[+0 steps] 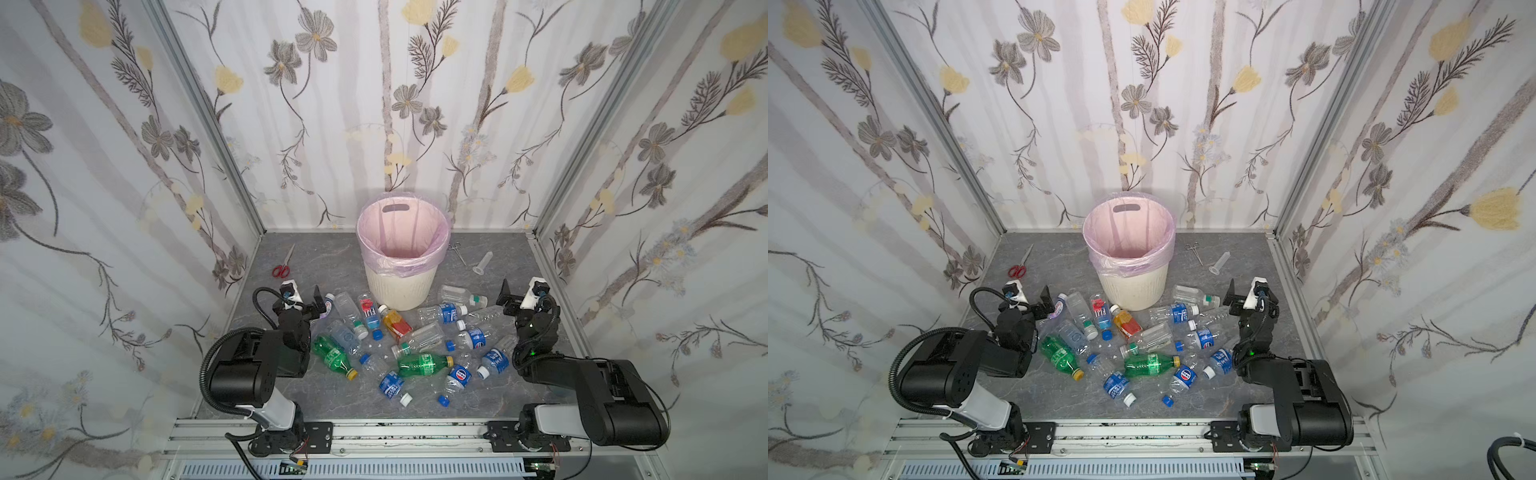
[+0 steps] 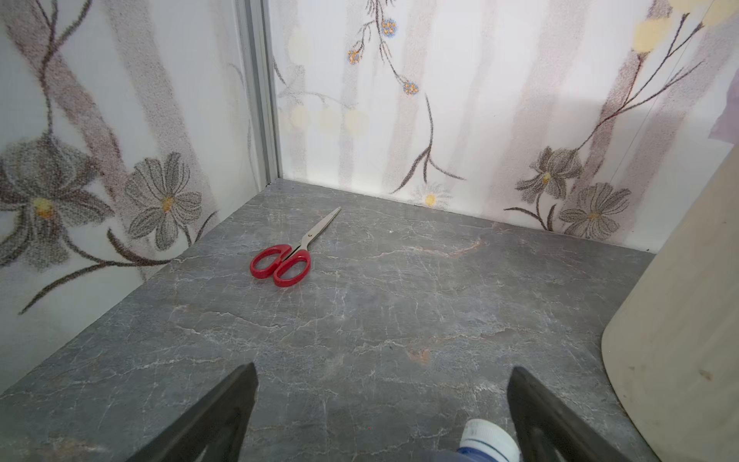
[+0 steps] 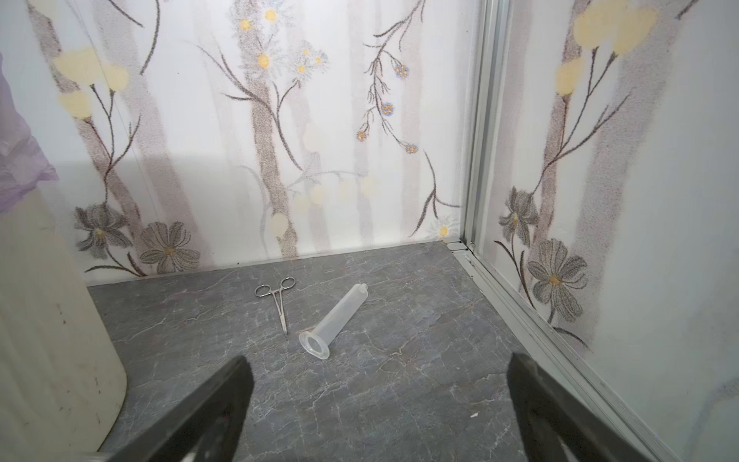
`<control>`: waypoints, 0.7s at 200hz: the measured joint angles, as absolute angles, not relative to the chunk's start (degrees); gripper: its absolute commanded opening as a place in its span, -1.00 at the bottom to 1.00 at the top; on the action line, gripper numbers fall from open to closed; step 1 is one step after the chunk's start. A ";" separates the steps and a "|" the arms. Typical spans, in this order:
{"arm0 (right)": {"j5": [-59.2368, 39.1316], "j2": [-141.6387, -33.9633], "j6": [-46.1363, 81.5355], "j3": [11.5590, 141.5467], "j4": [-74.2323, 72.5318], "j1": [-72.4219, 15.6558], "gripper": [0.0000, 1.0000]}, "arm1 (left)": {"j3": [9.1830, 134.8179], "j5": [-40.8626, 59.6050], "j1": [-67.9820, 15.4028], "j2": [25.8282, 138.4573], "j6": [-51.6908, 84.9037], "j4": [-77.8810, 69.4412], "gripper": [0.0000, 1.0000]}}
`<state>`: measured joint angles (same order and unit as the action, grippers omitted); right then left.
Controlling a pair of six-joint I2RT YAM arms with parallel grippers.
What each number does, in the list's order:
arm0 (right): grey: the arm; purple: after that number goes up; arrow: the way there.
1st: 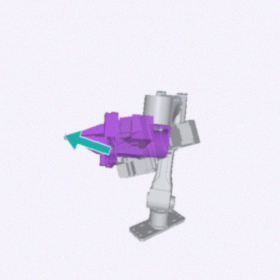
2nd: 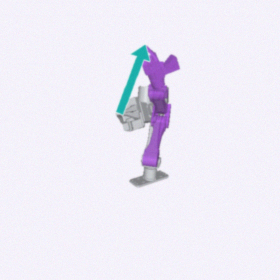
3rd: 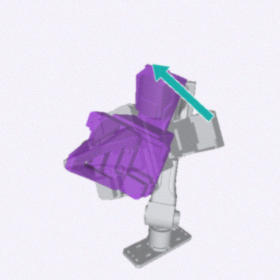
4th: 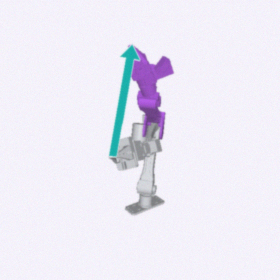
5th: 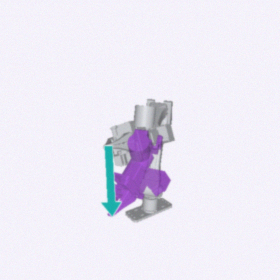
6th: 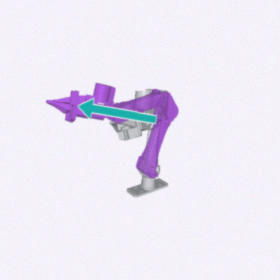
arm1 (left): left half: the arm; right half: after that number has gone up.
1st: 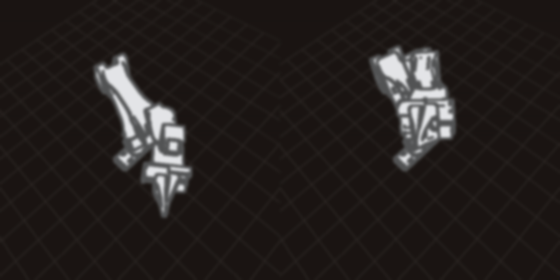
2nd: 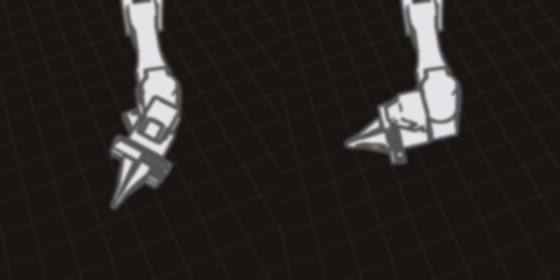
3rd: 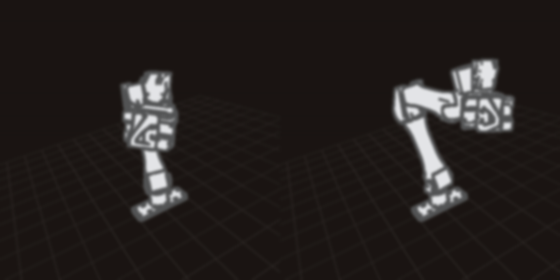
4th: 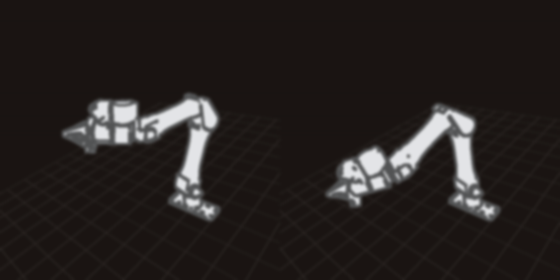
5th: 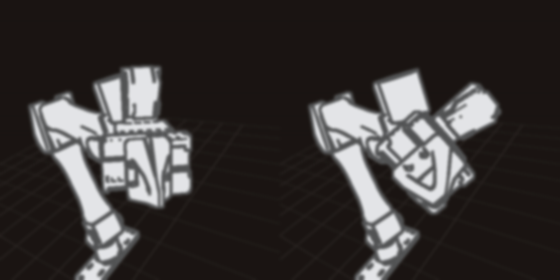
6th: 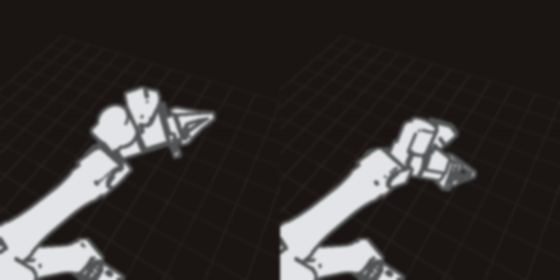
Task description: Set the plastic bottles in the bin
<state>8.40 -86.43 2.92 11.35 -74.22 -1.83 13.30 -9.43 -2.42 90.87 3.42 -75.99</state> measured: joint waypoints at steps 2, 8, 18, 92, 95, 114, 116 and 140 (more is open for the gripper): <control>8.40 -86.43 2.92 11.35 -74.22 -1.83 0.99 | 13.30 -9.43 -2.42 90.87 3.42 -75.99 1.00; 8.10 -86.43 2.92 11.35 -74.19 -1.83 0.99 | 13.30 -9.43 -2.42 90.87 3.42 -75.99 1.00; 7.84 -86.43 2.87 11.35 -74.19 -1.83 0.99 | 13.30 -9.43 -2.42 90.87 3.42 -75.99 1.00; 7.79 -86.43 2.72 11.35 -74.17 -1.80 0.99 | 13.30 -9.43 -2.42 90.87 3.42 -75.99 1.00; 7.79 -86.43 2.72 11.35 -74.17 -1.80 0.99 | 13.30 -9.43 -2.42 90.87 3.42 -75.99 1.00; 7.75 -86.43 2.72 11.35 -74.17 -1.80 0.99 | 13.30 -9.43 -2.42 90.87 3.42 -75.99 1.00; 7.75 -86.43 2.72 11.35 -74.15 -1.80 0.99 | 13.30 -9.43 -2.42 90.87 3.42 -75.99 1.00; 7.62 -86.43 2.72 11.35 -74.15 -1.80 0.99 | 13.30 -9.43 -2.42 90.87 3.42 -75.99 1.00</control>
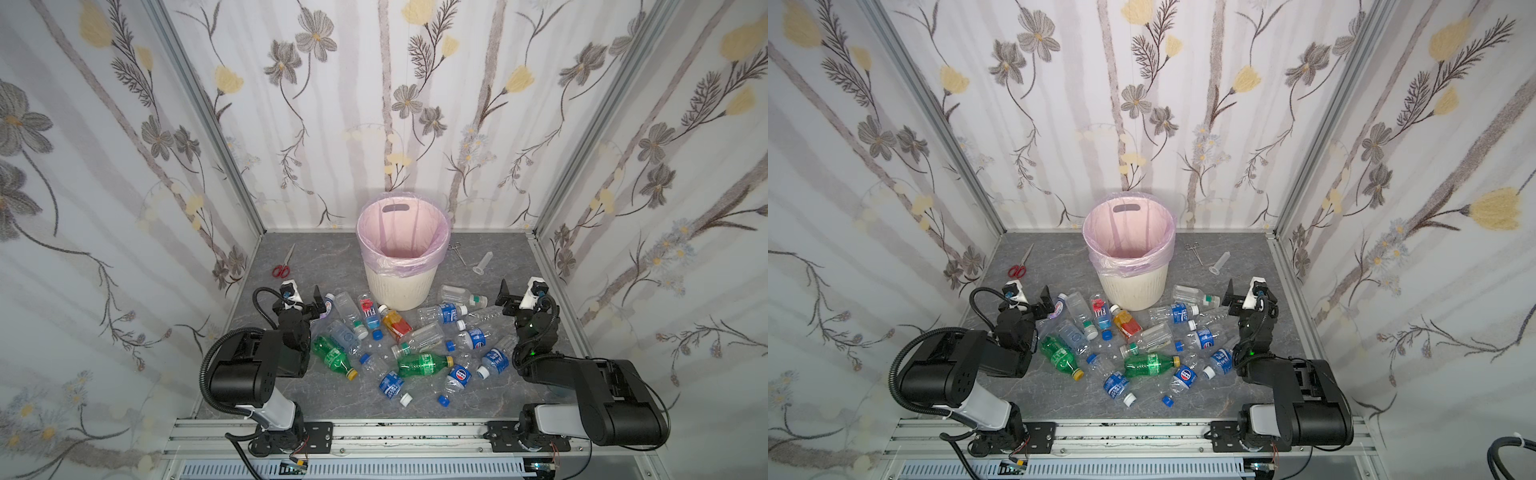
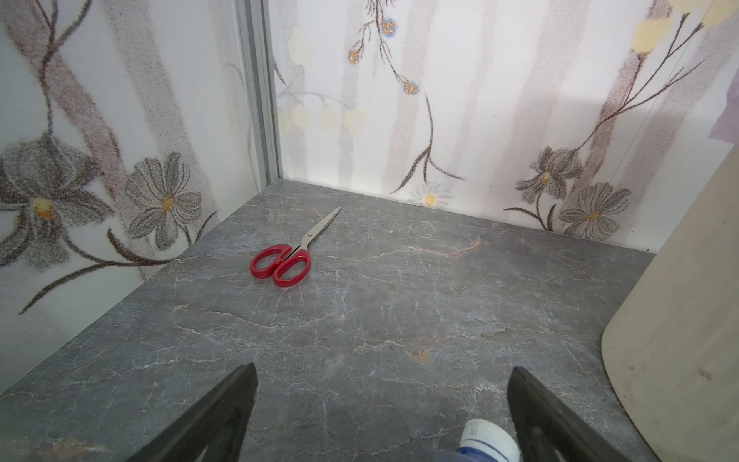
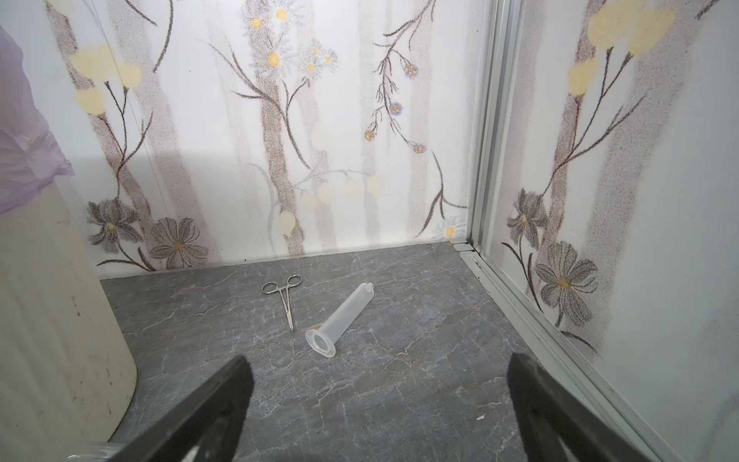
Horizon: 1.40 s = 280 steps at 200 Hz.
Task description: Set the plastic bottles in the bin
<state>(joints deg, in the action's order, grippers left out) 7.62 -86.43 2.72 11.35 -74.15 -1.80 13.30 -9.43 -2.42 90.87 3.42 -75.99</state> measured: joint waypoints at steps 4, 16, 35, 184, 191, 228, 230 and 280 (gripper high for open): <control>7.60 -86.43 2.72 11.35 -74.15 -1.80 0.99 | 13.30 -9.43 -2.42 90.87 3.42 -75.99 1.00; 7.60 -86.43 2.72 11.38 -74.15 -1.80 0.99 | 13.30 -9.43 -2.42 90.87 3.42 -75.99 1.00; 7.60 -86.43 2.72 11.40 -74.15 -1.80 0.99 | 13.30 -9.43 -2.42 90.87 3.42 -75.99 1.00; 19.03 -67.51 11.57 24.93 -39.16 -5.65 0.99 | 18.35 -19.31 -9.15 70.00 3.33 -59.75 1.00; 20.03 -66.08 12.75 26.26 -35.05 -6.42 0.99 | 20.29 -20.82 -10.52 68.62 3.11 -57.39 1.00; 23.35 -61.25 19.29 33.85 -11.60 -8.45 0.99 | 33.01 -25.58 -14.83 65.08 3.49 -39.83 1.00; 23.40 -61.12 19.66 34.33 -10.15 -8.47 0.99 | 34.04 -25.69 -14.94 64.95 3.64 -38.44 1.00; 21.12 -57.52 26.63 38.30 15.99 -9.39 0.95 | 47.90 -24.53 -16.43 61.47 2.52 -12.08 1.00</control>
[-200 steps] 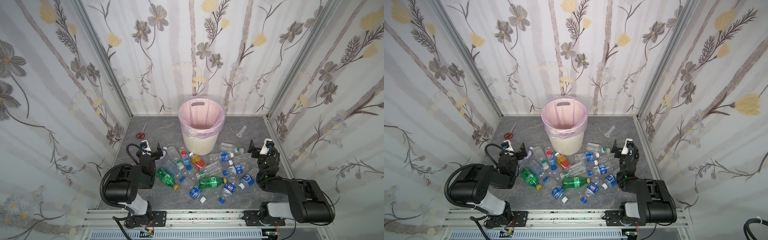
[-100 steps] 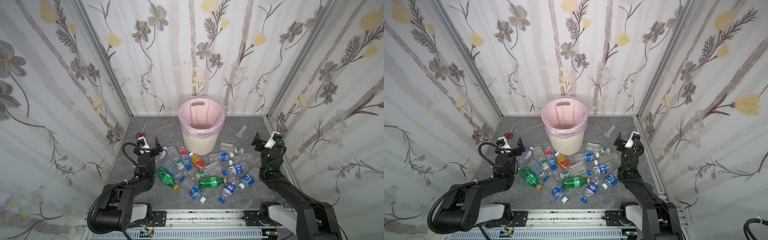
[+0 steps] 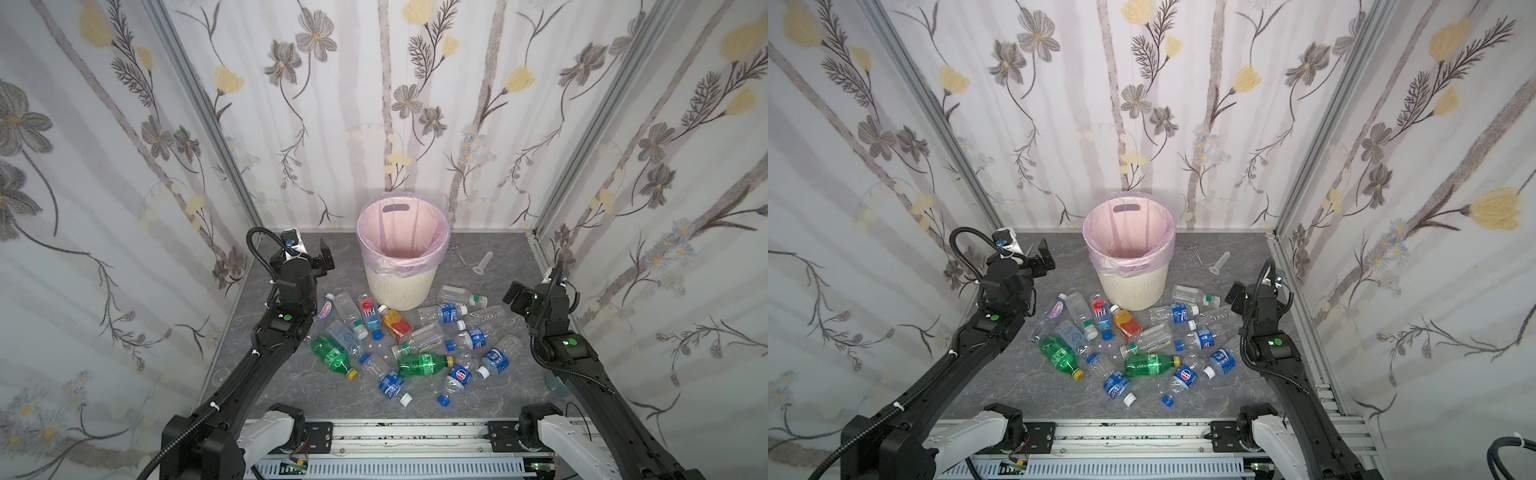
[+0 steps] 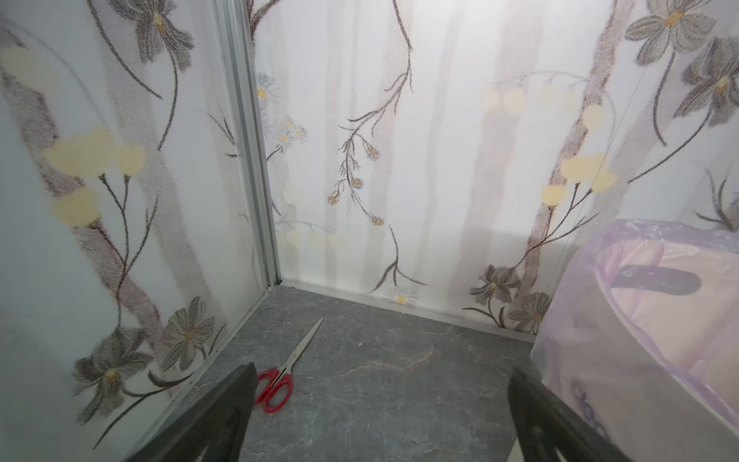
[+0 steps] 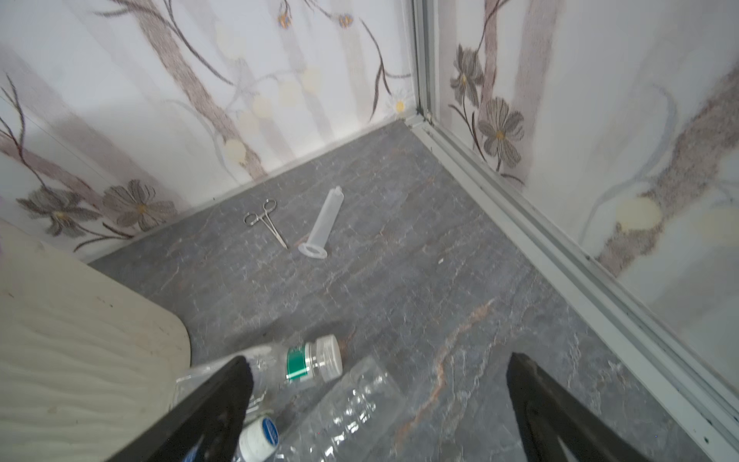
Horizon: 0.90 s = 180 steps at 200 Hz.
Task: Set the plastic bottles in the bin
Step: 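Raise both arms and move the right gripper down over the bottle pile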
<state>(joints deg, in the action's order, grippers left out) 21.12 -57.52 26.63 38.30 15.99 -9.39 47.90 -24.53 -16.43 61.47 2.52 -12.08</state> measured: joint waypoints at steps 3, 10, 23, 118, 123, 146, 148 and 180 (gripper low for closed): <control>20.69 -57.41 26.96 38.30 17.15 -9.43 0.95 | 48.18 -24.12 -16.40 61.23 2.22 -10.63 1.00; 19.94 -57.19 27.86 38.35 19.94 -9.76 0.95 | 48.80 -22.96 -16.40 60.82 1.41 -7.75 1.00; 18.11 -56.90 29.41 38.61 25.08 -10.68 0.94 | 50.15 -19.57 -16.45 60.38 1.19 -2.68 1.00; 10.96 -54.08 41.65 36.73 41.63 -13.74 0.82 | 55.18 -9.17 -16.47 62.37 -1.54 9.74 1.00; 10.63 -53.69 42.59 36.23 42.13 -13.76 0.81 | 55.29 -8.84 -16.47 62.41 -1.50 9.76 1.00; 9.32 -51.07 46.96 33.89 43.86 -14.31 0.78 | 55.59 -7.81 -16.45 62.43 -1.50 9.87 1.00; 9.28 -50.89 47.27 33.69 43.94 -14.35 0.78 | 55.59 -7.77 -16.45 62.43 -1.50 9.87 1.00; 7.79 -49.82 51.03 30.57 44.49 -14.76 0.68 | 55.75 -6.39 -16.47 63.37 -1.76 10.09 1.00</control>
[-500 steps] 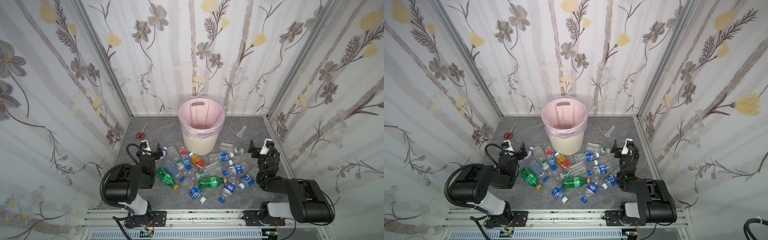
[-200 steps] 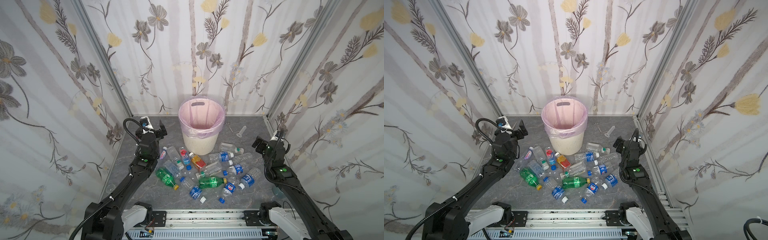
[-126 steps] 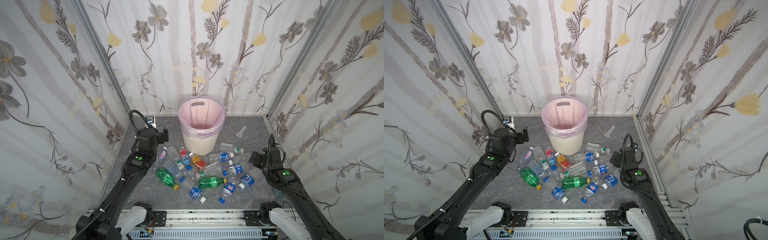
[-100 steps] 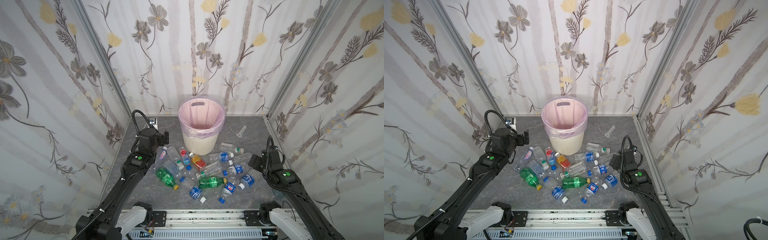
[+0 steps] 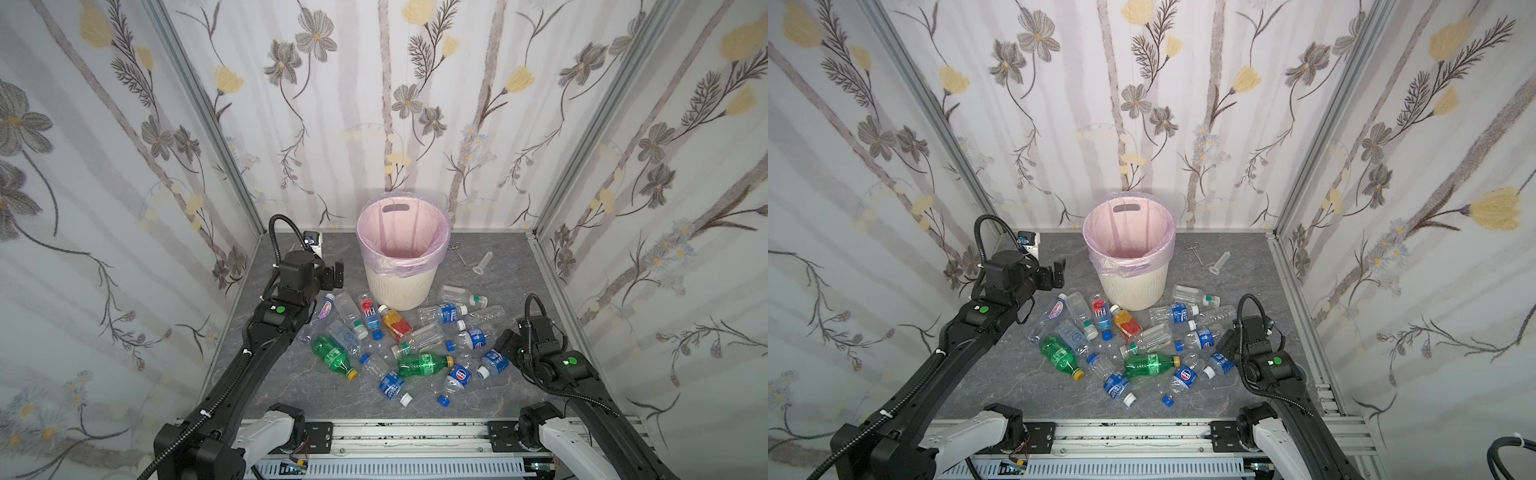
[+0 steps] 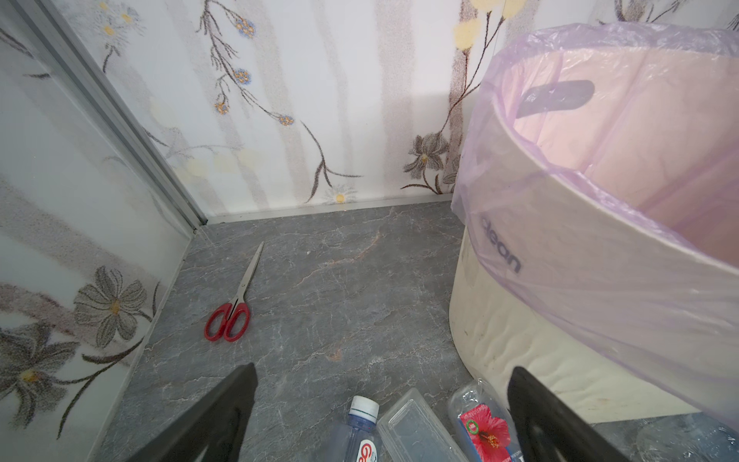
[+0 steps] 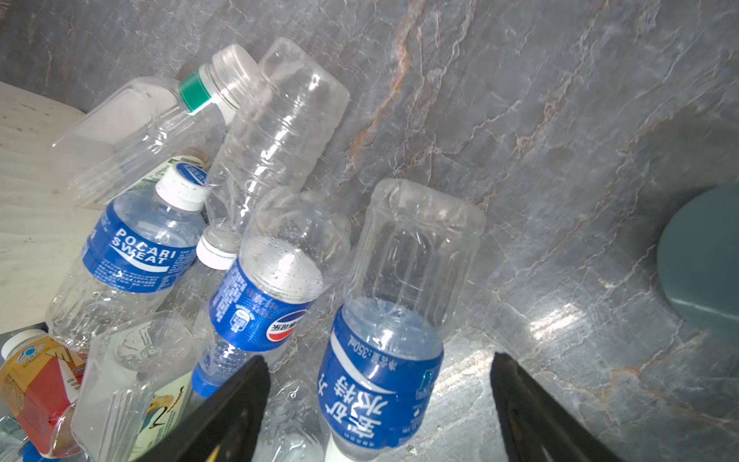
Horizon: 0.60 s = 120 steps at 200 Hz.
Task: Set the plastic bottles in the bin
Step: 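Raise both arms and move the right gripper down over the bottle pile, then close the right gripper on the clear blue-labelled bottle's base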
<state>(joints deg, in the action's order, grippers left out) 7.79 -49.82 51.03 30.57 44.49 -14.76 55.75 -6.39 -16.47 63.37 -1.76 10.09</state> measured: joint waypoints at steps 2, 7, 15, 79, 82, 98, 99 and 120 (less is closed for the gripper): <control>7.79 -49.82 51.18 30.41 44.49 -14.79 0.68 | 55.79 -6.33 -16.47 63.46 -1.78 10.11 1.00; 7.79 -49.93 51.62 29.91 44.40 -14.83 0.67 | 55.92 -6.07 -16.47 63.79 -1.91 10.15 1.00; 7.66 -50.17 52.14 29.12 44.12 -14.87 0.66 | 56.12 -5.72 -16.47 64.23 -2.04 10.22 1.00; 6.24 -54.13 53.49 25.28 38.28 -14.94 0.54 | 56.55 -4.12 -16.47 64.58 -2.44 10.50 1.00; 6.20 -54.46 53.49 25.12 37.95 -14.94 0.53 | 56.55 -3.97 -16.47 64.53 -2.46 10.50 1.00; 6.22 -56.05 53.47 24.45 36.73 -14.94 0.51 | 56.47 -3.31 -16.47 64.23 -2.59 10.48 1.00; 6.22 -56.10 53.47 24.40 36.69 -14.94 0.51 | 56.45 -3.27 -16.47 64.20 -2.59 10.50 1.00; 6.44 -57.23 52.93 24.08 34.96 -14.94 0.45 | 56.36 -2.79 -16.47 63.83 -2.59 10.48 1.00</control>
<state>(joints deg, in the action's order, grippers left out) 6.44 -57.23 52.93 24.08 34.96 -14.94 56.36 -2.79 -16.47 63.83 -2.59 10.48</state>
